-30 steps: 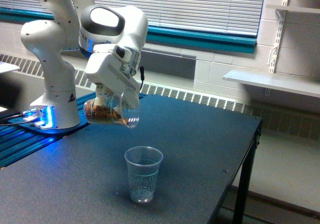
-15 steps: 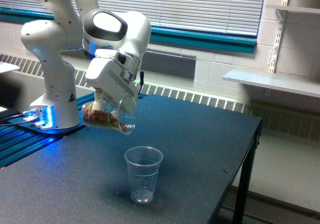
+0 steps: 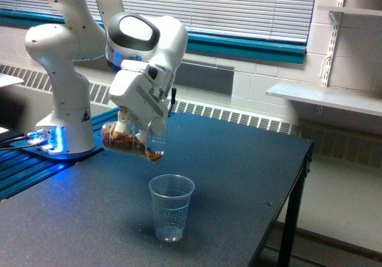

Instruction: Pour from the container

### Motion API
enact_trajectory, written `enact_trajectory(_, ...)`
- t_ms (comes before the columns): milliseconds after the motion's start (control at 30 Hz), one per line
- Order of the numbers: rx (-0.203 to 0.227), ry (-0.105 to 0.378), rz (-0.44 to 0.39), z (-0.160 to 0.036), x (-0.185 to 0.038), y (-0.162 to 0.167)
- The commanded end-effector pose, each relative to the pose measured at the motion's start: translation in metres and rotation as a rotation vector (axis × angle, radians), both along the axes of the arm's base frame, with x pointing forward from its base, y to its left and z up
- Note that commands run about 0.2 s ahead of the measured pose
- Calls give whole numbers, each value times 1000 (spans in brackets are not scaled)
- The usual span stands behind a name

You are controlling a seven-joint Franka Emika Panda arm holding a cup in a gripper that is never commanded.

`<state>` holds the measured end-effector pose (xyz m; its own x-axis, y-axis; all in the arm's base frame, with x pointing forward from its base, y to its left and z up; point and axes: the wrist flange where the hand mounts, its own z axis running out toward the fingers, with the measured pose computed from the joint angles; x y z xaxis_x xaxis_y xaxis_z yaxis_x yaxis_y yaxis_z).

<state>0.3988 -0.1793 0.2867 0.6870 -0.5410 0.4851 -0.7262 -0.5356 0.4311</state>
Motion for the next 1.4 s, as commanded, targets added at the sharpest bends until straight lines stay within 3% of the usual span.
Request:
enact_trajectory(33,-15,22,6,0,8,5)
enact_trajectory(467,-24,51,-28,-3,13,12)
enact_trajectory(967,-20,54,-63,-7,19,15)
enact_trajectory(1400,-42,63,-84,-6,24,9)
